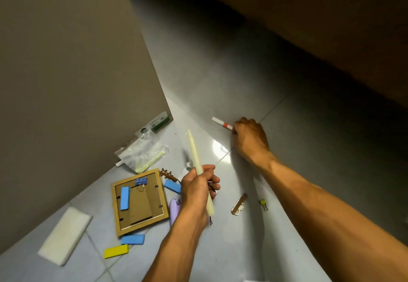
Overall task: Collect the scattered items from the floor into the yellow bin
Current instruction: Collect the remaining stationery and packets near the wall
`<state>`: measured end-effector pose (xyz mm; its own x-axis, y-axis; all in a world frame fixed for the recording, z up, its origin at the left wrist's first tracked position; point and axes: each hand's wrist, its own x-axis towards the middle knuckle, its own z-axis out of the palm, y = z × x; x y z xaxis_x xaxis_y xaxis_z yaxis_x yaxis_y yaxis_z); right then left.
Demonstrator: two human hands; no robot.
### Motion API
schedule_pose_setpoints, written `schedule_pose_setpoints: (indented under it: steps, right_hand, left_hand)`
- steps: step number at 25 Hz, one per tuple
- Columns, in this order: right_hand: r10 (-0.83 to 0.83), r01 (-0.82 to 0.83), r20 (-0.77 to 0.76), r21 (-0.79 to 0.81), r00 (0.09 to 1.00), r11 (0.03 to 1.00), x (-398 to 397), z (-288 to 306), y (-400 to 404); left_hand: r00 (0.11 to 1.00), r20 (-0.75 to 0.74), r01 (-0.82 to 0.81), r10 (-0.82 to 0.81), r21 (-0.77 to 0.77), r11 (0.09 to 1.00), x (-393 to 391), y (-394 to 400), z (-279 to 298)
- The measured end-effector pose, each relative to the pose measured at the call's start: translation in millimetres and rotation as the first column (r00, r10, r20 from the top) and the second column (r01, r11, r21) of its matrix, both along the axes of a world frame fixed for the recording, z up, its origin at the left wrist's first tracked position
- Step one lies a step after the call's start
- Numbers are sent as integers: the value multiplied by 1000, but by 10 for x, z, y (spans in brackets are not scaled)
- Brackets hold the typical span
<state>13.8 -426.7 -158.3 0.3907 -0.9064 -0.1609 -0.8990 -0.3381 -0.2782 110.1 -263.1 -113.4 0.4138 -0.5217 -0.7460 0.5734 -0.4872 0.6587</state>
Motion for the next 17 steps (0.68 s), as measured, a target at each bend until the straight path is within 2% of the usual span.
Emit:
schedule_pose_setpoints:
  steps: [2,4,5,7,9,11,14,15,17]
  right_hand:
    - [-105,99,125,54,987,994,-177,79,219]
    - [-335,265,267,265,904,927,-420,179,493]
    - [-446,340,306,343,841,876,-585,218,673]
    - [-535,437,319,332,782,836,-918,255,1138]
    - [-539,463,329,286,775,839,-1121,214,1540]
    - [-530,459,312,276,788,844,-1128,159,1719]
    - [-424,360,223,278,878,891,-1068,132,1798]
    - [-351,300,176,262,920,917,-1065,103,1855]
    - [-245,221,120,184,962,958,-1084,35,1963]
  left_hand:
    - [1000,30,1,-2,17,1000,7,55,-3]
    - [978,182,94,-104,66,993,-50,118,-43]
    - [932,292,190,-216,114,975,-135,162,-55]
    - [736,492,405,-464,230,885,-376,266,-105]
    - [491,619,533,-613,343,773,-624,342,-188]
    - [322,688,564,-650,412,716,-750,407,-232]
    - [215,729,538,-649,467,702,-757,529,-270]
    - [212,724,525,-657,482,701,-733,583,-261]
    - [270,689,518,-673,485,705,-669,687,-234]
